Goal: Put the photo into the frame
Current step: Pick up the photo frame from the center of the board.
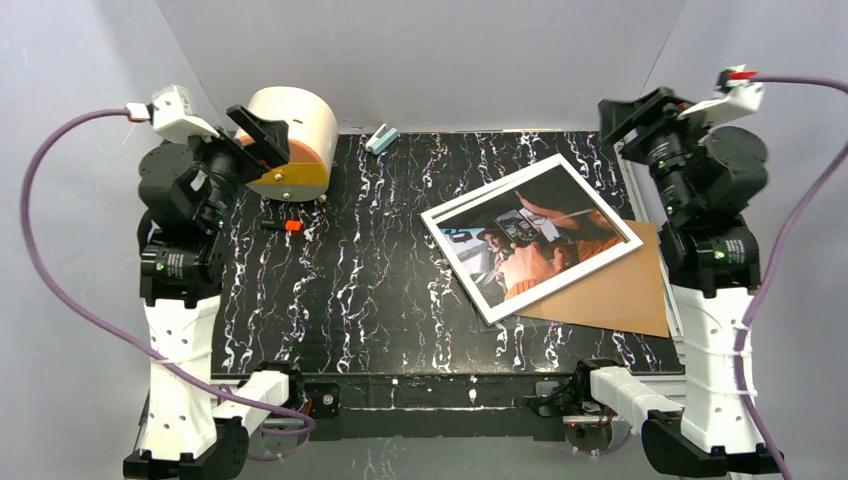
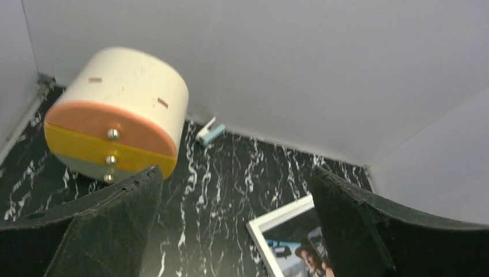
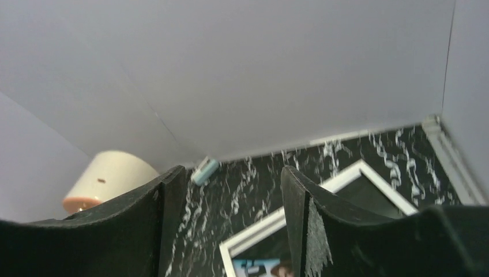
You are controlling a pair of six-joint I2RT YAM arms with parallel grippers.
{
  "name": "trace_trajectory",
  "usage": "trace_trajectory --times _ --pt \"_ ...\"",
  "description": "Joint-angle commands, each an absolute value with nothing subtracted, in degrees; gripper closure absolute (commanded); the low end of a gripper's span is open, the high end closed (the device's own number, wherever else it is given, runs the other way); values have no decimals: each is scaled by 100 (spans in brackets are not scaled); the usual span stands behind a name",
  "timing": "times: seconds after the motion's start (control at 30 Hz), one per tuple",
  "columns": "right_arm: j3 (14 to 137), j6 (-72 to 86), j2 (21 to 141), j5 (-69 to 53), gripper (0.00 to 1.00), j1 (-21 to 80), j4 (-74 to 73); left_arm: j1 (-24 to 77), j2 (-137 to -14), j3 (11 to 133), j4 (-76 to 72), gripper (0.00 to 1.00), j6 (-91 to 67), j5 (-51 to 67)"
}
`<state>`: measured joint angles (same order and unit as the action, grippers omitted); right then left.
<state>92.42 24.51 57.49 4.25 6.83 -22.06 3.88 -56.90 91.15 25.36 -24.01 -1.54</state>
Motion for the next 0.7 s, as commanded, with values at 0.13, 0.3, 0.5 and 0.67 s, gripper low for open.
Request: trace_trajectory --times 0.13,0.3,0.5,0.67 --pt "8384 2586 6368 -940 28 702 -3514 397 -5142 7500 1834 2 -3186 366" --pt "7442 2482 6783 -1909 27 966 -3584 397 -4941 6547 1623 2 -3628 804" --pt "6774 2405 7508 -1143 23 2682 -3676 399 -4937 6024 1673 2 -3792 1149" --pt "6786 2235 8376 -475 26 3651 -3690 397 -4946 5842 1717 2 -3753 1091"
